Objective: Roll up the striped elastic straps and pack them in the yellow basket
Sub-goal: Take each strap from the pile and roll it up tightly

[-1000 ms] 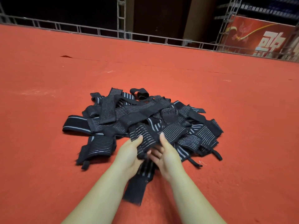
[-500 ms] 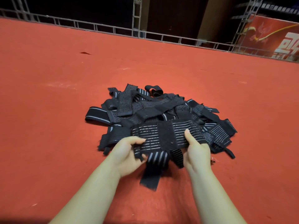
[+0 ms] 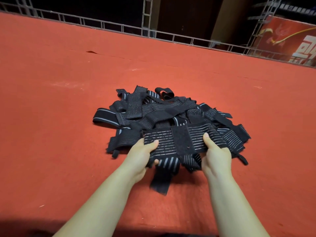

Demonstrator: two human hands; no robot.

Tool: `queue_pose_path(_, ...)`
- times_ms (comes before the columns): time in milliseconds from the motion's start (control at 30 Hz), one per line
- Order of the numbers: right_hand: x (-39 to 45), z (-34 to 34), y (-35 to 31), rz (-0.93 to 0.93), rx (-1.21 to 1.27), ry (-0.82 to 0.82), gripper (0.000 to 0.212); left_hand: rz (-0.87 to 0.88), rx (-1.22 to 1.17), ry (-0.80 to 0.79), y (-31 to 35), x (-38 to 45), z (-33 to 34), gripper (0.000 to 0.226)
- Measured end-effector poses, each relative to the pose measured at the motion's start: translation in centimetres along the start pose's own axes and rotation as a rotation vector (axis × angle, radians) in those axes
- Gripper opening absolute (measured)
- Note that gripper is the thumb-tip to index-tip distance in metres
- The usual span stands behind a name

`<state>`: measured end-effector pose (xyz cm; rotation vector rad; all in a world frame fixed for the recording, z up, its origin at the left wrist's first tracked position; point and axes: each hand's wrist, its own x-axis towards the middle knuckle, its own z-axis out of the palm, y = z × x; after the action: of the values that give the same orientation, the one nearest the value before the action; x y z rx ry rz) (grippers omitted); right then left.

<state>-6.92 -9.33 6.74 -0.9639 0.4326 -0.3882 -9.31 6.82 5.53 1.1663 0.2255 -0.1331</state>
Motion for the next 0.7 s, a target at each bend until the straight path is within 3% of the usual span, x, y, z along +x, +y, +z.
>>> queue_pose_path(133,1.2,-1.3,-0.2,-0.063,-0.001,0.073,0.01,0.084,-0.002,0.107,0.5,0.4,-1.8,0.011)
queue_pose_path(267,1.3,-2.0,0.9,0.034,-0.163,-0.014,0.002,0.023,-0.126,-0.028,0.8,0.0,-2.3,0.017)
queue_pose_path(333,0.6,-1.9,1.4,0.284,-0.344,-0.175,0.014,0.007,-0.166,-0.035,0.8,-0.2,-1.8,0.013)
queue_pose_path(433,-1.2,-2.1,0.6,0.548,-0.99,-0.545,0.044,0.015,-0.208,-0.022,1.2,-0.4,-1.2,0.015)
queue_pose_path(500,-2.1,-1.8,0.2,0.422,-1.1,-0.62,0.04,0.056,-0.192,-0.039,1.3,-0.5,-1.1,0.016)
queue_pose_path(633,-3.1,0.1,-0.2,-0.118,-0.855,-0.665,0.005,0.108,-0.015,-0.132,1.2,-0.9,-0.4,0.024)
queue_pose_path(700,-3.6,0.5,0.1,-0.243,-0.851,-0.763,0.03,0.094,-0.024,-0.199,1.3,-1.5,0.0,0.029)
